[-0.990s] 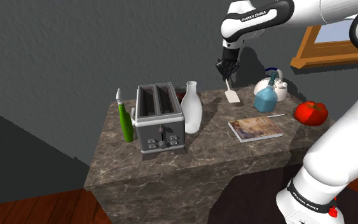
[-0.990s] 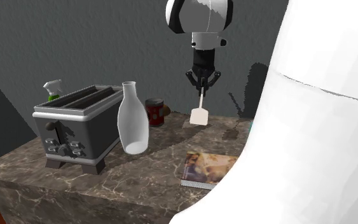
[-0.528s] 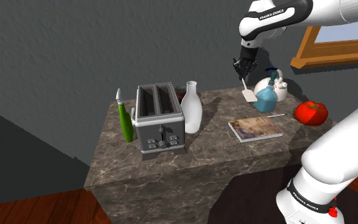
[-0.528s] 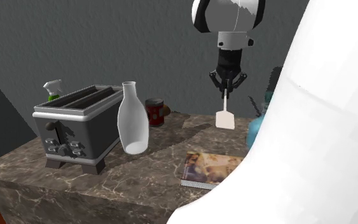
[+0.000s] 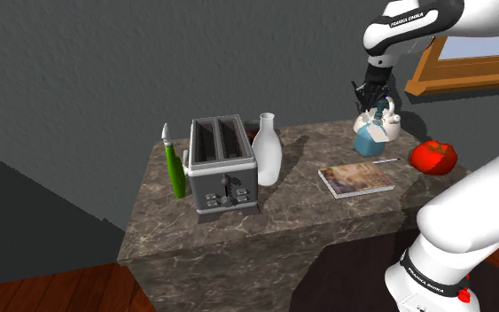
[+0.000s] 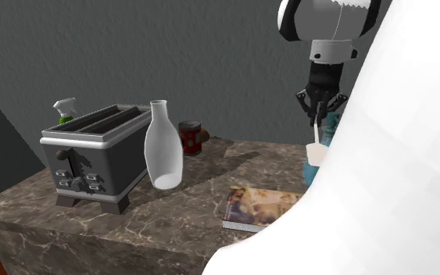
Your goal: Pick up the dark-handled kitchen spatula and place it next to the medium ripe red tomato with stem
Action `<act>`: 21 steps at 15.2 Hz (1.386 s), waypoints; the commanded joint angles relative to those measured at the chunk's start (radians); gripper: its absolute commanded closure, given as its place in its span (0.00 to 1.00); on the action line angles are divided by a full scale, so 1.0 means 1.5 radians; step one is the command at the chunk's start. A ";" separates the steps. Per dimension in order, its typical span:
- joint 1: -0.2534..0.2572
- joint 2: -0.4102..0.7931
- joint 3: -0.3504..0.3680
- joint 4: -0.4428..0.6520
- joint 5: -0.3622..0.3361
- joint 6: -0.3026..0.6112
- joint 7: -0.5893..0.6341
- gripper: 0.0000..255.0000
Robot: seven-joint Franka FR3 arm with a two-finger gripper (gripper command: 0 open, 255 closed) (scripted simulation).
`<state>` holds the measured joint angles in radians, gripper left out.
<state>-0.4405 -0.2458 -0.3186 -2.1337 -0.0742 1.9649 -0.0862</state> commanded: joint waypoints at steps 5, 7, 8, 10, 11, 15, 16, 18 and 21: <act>-0.038 0.005 -0.063 0.015 -0.006 -0.006 -0.100 1.00; -0.050 0.013 -0.086 0.025 -0.005 -0.007 -0.135 1.00; -0.056 0.018 -0.097 0.031 -0.004 -0.008 -0.153 1.00; -0.067 0.031 -0.120 0.045 0.000 -0.010 -0.189 1.00; -0.073 0.038 -0.131 0.054 0.003 -0.011 -0.208 1.00; -0.095 0.078 -0.178 0.095 0.023 -0.016 -0.286 1.00; -0.101 0.090 -0.189 0.107 0.030 -0.018 -0.306 1.00; -0.118 0.127 -0.219 0.143 0.054 -0.024 -0.362 1.00; -0.120 0.132 -0.219 0.120 0.057 0.002 -0.365 1.00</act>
<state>-0.6177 -0.0525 -0.6440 -1.9451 0.0084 1.9565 -0.6253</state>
